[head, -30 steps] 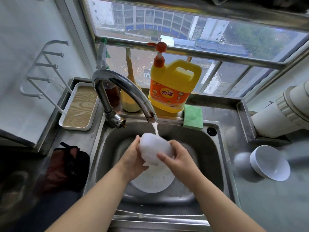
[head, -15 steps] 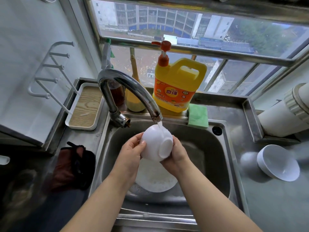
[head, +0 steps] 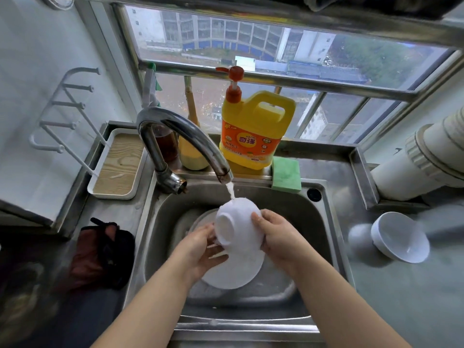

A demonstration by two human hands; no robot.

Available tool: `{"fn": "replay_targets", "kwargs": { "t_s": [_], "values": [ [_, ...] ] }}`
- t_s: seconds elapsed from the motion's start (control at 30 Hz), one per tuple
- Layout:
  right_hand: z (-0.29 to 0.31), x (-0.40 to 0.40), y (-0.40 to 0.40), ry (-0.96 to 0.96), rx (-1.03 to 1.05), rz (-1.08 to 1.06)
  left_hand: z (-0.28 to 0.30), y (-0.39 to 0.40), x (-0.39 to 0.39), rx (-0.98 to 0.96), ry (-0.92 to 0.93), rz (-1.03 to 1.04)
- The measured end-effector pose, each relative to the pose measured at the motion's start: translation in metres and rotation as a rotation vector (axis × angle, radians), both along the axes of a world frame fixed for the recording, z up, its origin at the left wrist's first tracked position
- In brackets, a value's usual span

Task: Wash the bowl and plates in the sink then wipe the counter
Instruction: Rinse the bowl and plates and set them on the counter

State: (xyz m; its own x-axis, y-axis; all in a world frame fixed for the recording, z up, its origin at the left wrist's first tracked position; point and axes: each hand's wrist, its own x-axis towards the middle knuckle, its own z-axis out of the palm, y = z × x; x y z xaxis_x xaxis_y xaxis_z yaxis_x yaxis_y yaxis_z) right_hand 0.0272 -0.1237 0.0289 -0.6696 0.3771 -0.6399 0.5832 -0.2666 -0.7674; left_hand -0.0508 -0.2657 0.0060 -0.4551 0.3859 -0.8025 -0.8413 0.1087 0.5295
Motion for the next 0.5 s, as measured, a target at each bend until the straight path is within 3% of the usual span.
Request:
{"fn": "replay_targets", "kwargs": {
  "t_s": [0.17, 0.3, 0.5],
  "values": [
    [-0.002, 0.029, -0.004, 0.111, 0.659, 0.446, 0.001, 0.017, 0.011, 0.08, -0.089, -0.109],
    [-0.017, 0.052, -0.003, 0.217, 1.327, 0.653, 0.001, 0.026, 0.017, 0.009, -0.001, -0.211],
    [-0.046, 0.092, 0.004, 0.165, 1.606, 0.691, -0.019, 0.02, 0.026, -0.336, 0.375, -0.579]
  ]
}}
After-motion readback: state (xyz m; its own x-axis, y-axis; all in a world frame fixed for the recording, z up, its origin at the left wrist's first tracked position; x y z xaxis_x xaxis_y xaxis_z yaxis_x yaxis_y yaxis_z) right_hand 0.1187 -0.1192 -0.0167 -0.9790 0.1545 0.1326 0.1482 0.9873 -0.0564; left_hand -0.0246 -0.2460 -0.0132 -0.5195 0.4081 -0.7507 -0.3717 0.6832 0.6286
